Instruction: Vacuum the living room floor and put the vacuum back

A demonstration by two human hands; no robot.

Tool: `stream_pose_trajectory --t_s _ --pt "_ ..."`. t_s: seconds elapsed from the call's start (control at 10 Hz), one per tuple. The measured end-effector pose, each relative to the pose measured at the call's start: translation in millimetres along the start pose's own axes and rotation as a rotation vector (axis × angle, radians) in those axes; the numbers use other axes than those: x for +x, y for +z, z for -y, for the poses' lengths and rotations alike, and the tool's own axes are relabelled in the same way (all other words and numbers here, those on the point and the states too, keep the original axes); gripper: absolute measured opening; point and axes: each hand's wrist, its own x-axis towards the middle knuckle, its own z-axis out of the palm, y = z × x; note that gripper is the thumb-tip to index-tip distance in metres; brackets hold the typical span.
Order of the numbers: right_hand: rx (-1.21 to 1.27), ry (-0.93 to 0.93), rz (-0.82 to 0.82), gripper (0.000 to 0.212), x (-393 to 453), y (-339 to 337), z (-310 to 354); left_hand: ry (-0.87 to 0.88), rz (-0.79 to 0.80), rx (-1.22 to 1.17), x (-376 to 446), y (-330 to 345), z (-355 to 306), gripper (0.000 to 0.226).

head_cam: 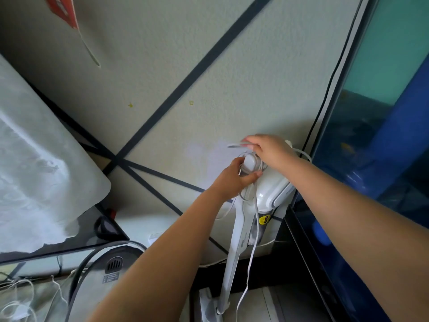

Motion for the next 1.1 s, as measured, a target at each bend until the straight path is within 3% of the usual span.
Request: stream_pose_trajectory --t_s 0.1,0.2,0.3,0.4,0.5,0.7,1.1 --pt "-0.004 0.092 0.176 0.036 -3 -3 -1 -0.057 0.003 -0.04 2 2 -1 0.087" --pt "-0.338 0.12 0.258 0.045 5 -6 7 -0.079 0.034 -0.102 5 2 0 0.087" --pt "-0.418 0.23 0.283 0.047 8 -8 16 -0.113 -0.051 -0.325 -2 3 7 0.071" --pt "-0.38 0.244 0.296 0.044 6 -11 14 -0.117 -0.262 -0.609 -15 -1 7 0.054" --pt "-0.365 0.207 0.274 0.043 8 -11 12 -0.049 -0.38 -0.573 -22 -15 2 0.048" --pt "-0.64 0.196 0.208 0.042 9 -15 35 0.029 -0.283 0.28 -24 -46 -1 0.055" --pt "-0.48 0.31 0.163 0.057 8 -31 82 0.133 -0.201 0.896 -41 -83 -37 0.068"
